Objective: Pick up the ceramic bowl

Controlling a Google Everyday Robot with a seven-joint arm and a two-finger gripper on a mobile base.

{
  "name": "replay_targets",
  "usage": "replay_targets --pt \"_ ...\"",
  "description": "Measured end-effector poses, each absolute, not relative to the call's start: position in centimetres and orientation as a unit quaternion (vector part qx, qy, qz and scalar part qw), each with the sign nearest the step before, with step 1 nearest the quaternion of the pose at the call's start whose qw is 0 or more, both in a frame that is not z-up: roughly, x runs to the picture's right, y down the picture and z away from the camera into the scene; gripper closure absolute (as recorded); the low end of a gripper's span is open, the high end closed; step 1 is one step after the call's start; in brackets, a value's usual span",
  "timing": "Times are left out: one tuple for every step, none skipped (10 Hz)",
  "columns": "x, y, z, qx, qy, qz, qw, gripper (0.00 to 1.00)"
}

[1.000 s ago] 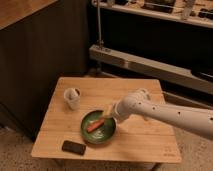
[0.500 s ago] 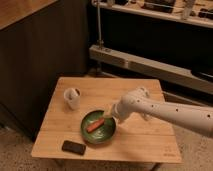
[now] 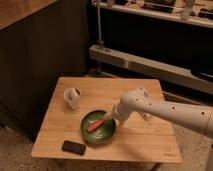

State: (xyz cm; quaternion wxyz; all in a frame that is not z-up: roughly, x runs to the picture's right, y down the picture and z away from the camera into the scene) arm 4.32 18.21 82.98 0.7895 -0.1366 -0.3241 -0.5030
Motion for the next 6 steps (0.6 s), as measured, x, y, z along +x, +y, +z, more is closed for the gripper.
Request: replay_targets --pt "4.3 18.8 83.3 -0.139 -0.334 -0.499 0.788 0.38" --pt "4.0 19.3 83.4 -0.142 -0.341 -0.497 0.785 0.38" --pt "3.5 19.9 83.2 -0.145 -0.342 -0.504 0.78 0.38" --pt "2.8 20.6 82.9 -0.148 -0.34 -0.512 0.775 0.38" --pt "2.3 20.9 82.7 -0.149 -0.341 -0.517 0.771 0.38" --pt "2.0 21.3 82.3 -0.151 -0.341 -0.524 0.766 0.38"
